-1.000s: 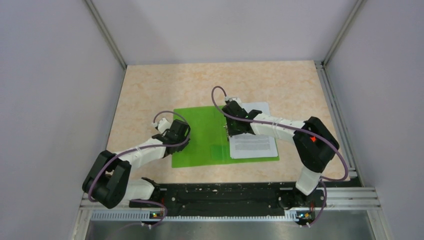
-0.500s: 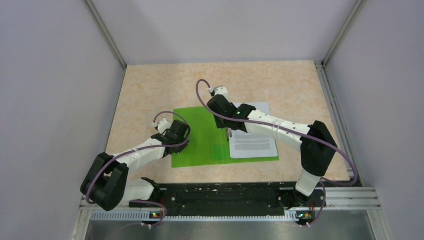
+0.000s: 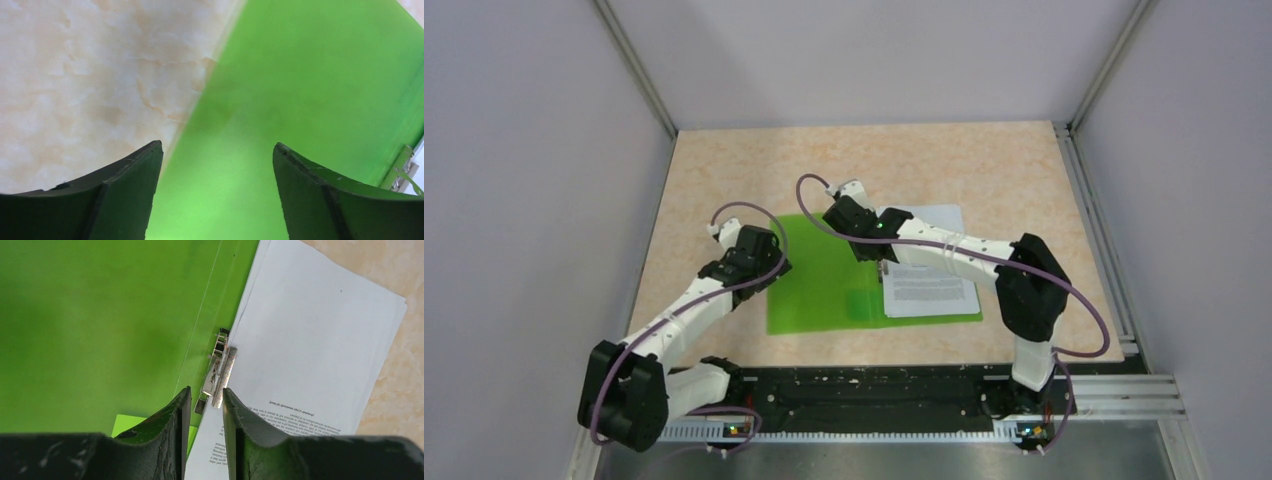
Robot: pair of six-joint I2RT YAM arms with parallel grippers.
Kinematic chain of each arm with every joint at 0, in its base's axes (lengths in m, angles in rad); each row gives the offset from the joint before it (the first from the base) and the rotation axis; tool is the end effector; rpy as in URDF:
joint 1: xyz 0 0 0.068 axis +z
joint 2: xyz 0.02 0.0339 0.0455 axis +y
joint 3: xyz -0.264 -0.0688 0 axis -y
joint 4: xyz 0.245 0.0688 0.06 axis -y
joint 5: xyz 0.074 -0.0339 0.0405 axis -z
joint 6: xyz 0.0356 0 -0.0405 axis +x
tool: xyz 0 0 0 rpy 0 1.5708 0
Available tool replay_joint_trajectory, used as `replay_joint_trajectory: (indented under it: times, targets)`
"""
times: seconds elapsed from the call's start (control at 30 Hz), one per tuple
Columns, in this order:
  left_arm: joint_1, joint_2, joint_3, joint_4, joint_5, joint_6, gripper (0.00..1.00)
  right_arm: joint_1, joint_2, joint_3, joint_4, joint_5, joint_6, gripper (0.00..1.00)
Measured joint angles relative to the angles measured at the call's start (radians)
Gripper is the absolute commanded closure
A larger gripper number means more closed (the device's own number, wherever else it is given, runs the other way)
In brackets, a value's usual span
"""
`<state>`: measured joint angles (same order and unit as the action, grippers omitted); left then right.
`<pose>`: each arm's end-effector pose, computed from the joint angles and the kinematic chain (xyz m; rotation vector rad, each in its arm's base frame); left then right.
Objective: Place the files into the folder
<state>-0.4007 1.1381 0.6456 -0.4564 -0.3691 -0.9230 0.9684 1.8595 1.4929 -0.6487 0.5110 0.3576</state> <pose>0.2039 -0.0724 0.2031 -0.7684 2.3104 -0.1221 0.2414 0.3204 0.2455 -0.5512 2.3428 -0.0729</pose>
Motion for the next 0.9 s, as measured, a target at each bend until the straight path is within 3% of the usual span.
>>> replay_joint_trajectory:
  times: [0.07,0.27,0.6,0.9]
  targets:
    - [0.058,-0.016,-0.031,0.023,0.044,0.042,0.02,0.0,0.0,0.0,0.0,0.0,-0.005,0.69]
    - [0.212,-0.032,-0.154,0.141,0.238,0.134,0.02,0.0,-0.001,-0.001,0.006,-0.003,-0.021,0.67]
    - [0.235,-0.016,-0.22,0.357,0.478,0.158,0.02,0.0,-0.057,-0.062,0.04,-0.013,-0.041,0.62]
    - [0.231,-0.082,-0.276,0.377,0.546,0.099,0.05,-0.016,-0.106,-0.122,0.076,-0.042,-0.043,0.62]
